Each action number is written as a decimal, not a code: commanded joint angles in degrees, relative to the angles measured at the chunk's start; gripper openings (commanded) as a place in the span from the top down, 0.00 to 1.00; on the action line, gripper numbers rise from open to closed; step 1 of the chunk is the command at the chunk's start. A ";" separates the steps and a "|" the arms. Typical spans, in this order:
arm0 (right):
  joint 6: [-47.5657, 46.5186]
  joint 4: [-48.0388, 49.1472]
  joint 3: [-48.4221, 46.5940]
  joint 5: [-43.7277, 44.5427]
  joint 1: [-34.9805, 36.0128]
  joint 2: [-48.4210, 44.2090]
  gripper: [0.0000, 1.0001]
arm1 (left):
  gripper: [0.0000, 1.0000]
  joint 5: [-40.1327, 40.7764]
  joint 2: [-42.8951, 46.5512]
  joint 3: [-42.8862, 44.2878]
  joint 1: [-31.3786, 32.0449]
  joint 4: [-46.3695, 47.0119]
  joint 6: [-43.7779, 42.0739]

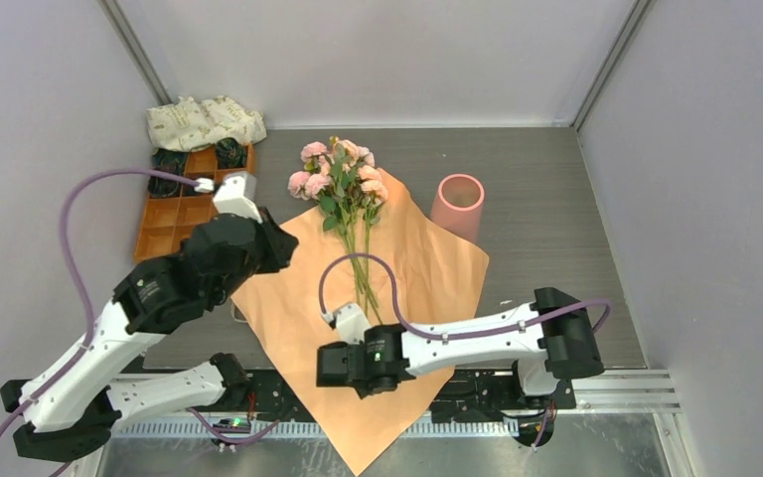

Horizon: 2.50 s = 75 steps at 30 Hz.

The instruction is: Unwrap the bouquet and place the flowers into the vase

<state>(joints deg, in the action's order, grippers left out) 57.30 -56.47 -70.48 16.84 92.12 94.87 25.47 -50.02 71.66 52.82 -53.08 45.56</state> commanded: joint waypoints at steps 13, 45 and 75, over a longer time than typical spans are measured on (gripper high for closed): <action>-20.06 -7.69 -32.17 13.09 -23.00 2.03 0.26 | 0.81 -0.72 -14.43 26.27 -14.51 0.71 -10.95; -28.28 -4.96 -62.05 -3.41 -51.45 43.49 0.45 | 0.92 -48.94 -20.24 -1.33 -56.15 20.69 -4.02; -27.13 -2.18 -65.82 -4.81 -53.87 43.97 0.99 | 0.92 -48.59 -20.39 -4.77 -56.08 20.61 -5.83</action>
<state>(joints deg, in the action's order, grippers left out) 30.57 -58.76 -134.69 9.54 38.39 145.95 -22.11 -71.88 66.74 -3.22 -34.98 40.86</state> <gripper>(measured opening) 0.173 0.077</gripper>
